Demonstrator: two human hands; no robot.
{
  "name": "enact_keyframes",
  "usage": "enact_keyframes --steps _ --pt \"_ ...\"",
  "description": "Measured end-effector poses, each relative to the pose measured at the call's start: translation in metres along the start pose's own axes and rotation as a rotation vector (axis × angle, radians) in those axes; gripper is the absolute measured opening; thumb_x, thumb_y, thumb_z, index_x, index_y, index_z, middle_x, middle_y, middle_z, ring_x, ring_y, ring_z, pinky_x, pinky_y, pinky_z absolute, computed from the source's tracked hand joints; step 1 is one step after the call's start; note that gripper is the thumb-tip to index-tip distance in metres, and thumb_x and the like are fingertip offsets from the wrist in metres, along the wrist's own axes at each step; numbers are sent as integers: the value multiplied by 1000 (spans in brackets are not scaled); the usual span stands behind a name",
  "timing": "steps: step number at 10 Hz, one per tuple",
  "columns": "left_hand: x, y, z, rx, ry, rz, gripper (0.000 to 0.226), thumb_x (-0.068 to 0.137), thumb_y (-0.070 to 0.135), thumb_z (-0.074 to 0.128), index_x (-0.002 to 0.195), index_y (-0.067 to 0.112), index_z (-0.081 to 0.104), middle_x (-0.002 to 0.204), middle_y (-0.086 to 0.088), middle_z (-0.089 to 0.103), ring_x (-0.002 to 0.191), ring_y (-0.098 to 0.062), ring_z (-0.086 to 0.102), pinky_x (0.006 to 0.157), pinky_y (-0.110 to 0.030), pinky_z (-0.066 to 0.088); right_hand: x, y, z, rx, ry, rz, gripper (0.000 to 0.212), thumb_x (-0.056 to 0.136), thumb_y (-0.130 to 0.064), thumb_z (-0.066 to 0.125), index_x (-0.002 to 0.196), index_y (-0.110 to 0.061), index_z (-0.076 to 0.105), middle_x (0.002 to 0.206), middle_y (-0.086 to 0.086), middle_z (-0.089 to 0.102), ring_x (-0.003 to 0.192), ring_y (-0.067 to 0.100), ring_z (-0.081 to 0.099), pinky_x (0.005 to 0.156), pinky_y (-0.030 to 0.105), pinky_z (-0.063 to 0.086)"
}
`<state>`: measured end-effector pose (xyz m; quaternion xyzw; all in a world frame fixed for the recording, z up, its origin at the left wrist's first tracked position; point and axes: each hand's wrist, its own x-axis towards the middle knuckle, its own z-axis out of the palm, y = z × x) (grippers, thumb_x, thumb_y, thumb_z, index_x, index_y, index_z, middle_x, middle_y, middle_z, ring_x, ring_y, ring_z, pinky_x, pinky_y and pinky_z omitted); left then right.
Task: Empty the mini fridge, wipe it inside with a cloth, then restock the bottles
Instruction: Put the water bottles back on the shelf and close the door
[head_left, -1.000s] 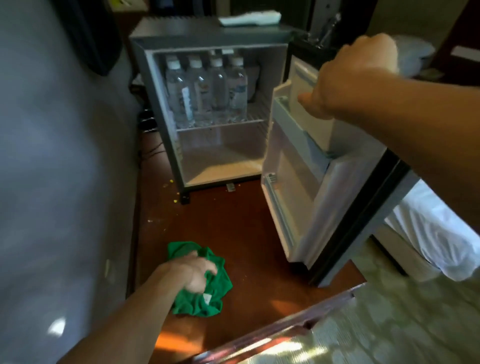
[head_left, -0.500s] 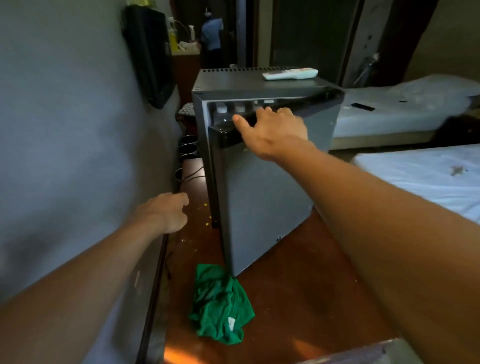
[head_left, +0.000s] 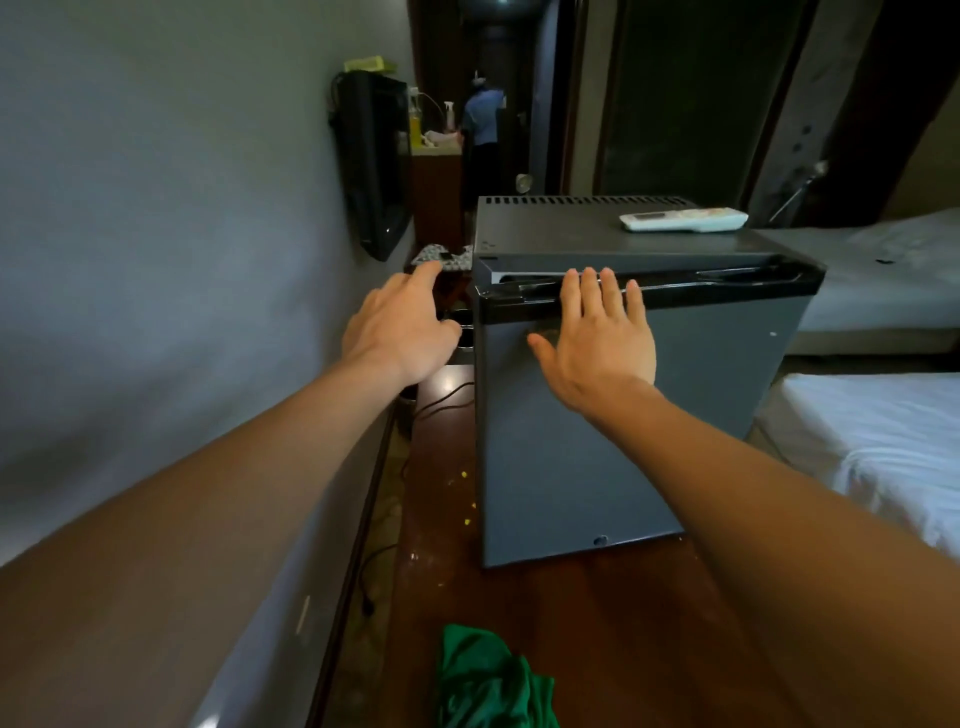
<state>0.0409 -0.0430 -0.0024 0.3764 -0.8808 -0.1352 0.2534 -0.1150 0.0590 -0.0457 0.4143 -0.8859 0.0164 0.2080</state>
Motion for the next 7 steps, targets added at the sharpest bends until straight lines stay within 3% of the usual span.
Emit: enact_keyframes --steps 3,5,6,7 --pt "40 4 7 15 -23 -14 70 90 26 58 151 28 22 145 -7 40 129 -30 40 101 -48 41 40 -1 30 13 57 -80 92 96 -58 34 150 -7 -20 160 12 -19 148 26 -17 122 44 -2" --pt "60 14 16 85 -122 -50 75 91 28 58 153 33 17 150 -6 36 133 -32 37 103 -50 39 43 2 25 12 5 -123 95 94 -43 45 148 -5 -23 159 13 -22 147 28 -20 122 44 -2" --pt "63 24 16 99 -133 -36 74 90 28 59 152 35 19 149 -7 36 134 -33 36 104 -47 38 51 10 12 103 -135 -166 95 92 -44 49 151 -8 -17 160 12 -18 148 26 -18 122 43 -2" --pt "68 31 4 110 -124 -4 73 92 18 55 153 33 17 151 -9 34 137 -34 32 106 -44 35 61 25 -21 275 -313 -240 84 93 -47 50 155 -12 6 163 11 4 150 30 1 119 46 10"
